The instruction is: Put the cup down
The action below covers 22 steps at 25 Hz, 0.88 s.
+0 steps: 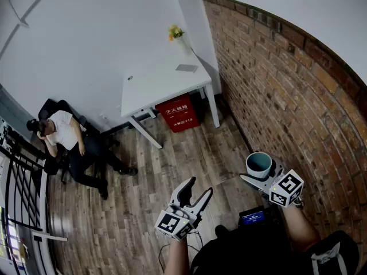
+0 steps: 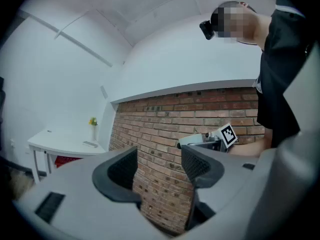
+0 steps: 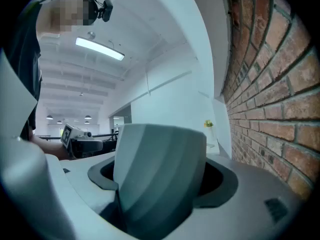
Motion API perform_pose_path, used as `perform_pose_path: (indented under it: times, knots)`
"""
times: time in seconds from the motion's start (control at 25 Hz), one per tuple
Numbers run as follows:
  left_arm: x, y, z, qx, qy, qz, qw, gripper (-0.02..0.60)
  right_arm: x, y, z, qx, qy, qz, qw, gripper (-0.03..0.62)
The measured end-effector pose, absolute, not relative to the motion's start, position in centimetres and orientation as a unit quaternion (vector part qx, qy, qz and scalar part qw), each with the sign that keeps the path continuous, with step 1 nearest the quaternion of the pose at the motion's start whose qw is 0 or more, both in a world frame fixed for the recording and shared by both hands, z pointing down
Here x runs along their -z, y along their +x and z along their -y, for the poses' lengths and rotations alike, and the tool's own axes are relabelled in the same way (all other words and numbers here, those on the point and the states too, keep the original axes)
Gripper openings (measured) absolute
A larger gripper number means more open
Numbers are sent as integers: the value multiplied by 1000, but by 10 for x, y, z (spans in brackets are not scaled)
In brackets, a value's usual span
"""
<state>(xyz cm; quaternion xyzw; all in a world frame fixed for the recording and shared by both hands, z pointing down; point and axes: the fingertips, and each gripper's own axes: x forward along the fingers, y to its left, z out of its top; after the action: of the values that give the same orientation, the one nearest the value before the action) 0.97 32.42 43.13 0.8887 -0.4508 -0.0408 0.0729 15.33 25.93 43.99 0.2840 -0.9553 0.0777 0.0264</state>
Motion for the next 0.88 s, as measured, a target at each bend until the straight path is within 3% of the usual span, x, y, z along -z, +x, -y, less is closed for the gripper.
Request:
perform_pose_path:
  times: [0.88]
  knots:
    - [-424,9,-329,43,895,440,63,275,-434,154,-261,-81,282,956,14,414]
